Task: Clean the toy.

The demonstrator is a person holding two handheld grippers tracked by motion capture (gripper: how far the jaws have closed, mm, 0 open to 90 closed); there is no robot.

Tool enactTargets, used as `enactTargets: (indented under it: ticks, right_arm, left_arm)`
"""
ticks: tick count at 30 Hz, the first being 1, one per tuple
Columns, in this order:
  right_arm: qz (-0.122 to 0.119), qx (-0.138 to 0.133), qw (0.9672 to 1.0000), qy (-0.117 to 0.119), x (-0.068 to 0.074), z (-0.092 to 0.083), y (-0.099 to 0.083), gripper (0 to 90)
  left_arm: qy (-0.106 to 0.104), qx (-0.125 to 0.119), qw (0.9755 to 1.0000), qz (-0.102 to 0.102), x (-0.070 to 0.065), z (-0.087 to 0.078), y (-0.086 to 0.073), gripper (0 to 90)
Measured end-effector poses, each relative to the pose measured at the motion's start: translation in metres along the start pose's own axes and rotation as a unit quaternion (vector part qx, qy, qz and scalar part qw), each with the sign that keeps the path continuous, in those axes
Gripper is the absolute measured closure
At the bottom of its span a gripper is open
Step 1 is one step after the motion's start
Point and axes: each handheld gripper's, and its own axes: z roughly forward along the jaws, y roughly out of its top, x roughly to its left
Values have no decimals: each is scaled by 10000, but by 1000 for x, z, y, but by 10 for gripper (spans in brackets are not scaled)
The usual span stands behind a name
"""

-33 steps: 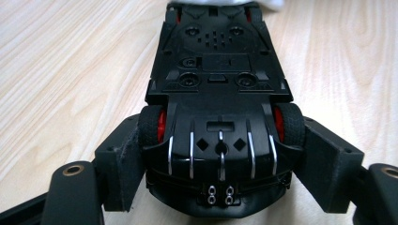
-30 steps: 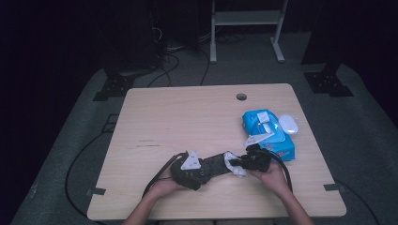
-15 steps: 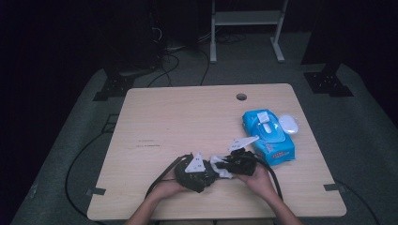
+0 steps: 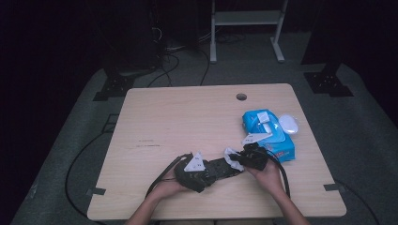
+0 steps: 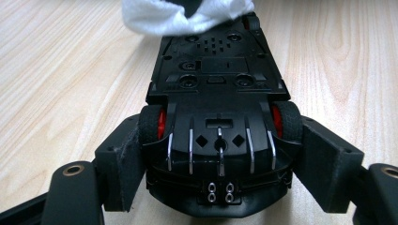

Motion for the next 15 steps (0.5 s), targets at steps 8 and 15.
enactTargets:
  ticks: [8, 15]
  right_arm:
    - [-277, -8, 9990, 337, 20, 6, 5, 847]
    - [-4, 166, 9992, 367, 7, -5, -3, 847]
  left_arm:
    - [38, 86, 9999, 57, 0, 1, -2, 247]
    - [91, 149, 9998, 55, 5, 0, -2, 244]
